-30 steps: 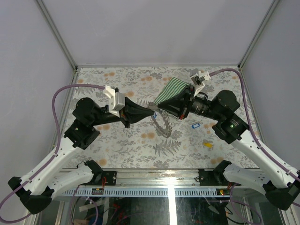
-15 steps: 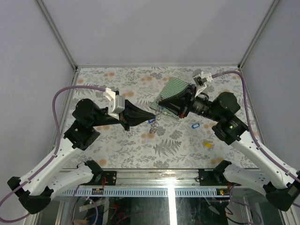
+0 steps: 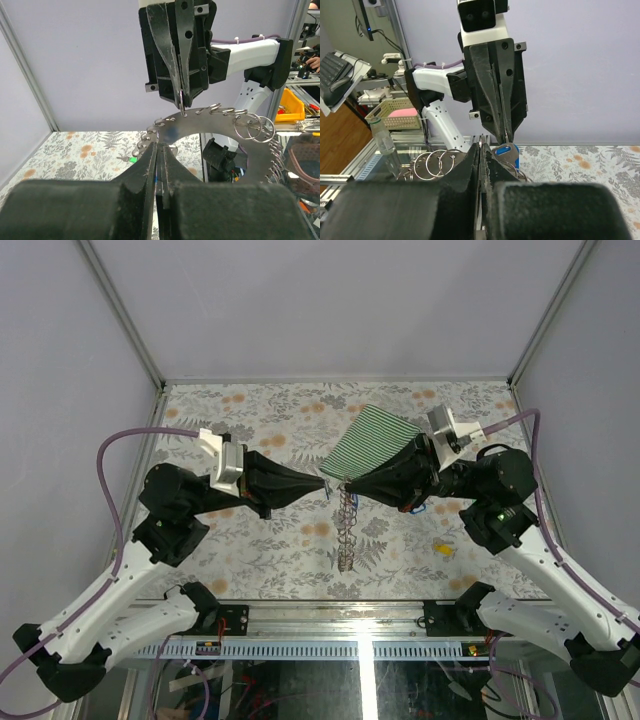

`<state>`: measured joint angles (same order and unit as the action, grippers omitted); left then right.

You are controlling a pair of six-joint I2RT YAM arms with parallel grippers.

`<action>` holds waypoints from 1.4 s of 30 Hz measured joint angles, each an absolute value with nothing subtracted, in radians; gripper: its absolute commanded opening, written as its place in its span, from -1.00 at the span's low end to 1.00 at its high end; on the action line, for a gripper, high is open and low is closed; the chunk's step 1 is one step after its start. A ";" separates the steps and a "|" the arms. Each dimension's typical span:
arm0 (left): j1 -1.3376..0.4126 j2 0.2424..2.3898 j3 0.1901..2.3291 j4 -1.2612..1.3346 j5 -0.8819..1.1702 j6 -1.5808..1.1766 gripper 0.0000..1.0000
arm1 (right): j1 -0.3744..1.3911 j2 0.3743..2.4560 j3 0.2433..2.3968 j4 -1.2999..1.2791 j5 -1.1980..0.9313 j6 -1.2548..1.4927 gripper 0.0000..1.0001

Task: Put the keys on the keyring
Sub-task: Insert the key onto the keyring.

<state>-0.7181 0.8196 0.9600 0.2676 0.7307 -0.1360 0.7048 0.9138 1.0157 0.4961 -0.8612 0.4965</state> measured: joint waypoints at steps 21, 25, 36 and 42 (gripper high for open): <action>-0.719 0.860 0.960 0.323 0.783 -0.187 -1.00 | 0.704 0.982 1.017 0.520 -0.896 0.543 -1.00; -0.719 0.860 0.960 0.325 0.794 -0.187 -1.00 | 0.704 0.982 1.017 0.509 -0.884 0.542 -1.00; -0.719 0.860 0.960 0.330 0.797 -0.191 -1.00 | 0.705 0.982 1.017 0.497 -0.881 0.519 -1.00; -0.719 0.860 0.960 0.330 0.797 -0.191 -1.00 | 0.705 0.976 1.017 0.482 -0.876 0.504 -1.00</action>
<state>-0.7193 0.8600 0.9600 0.3302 0.7967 -0.1909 0.7048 0.9764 1.0168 0.4824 -0.8757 0.5041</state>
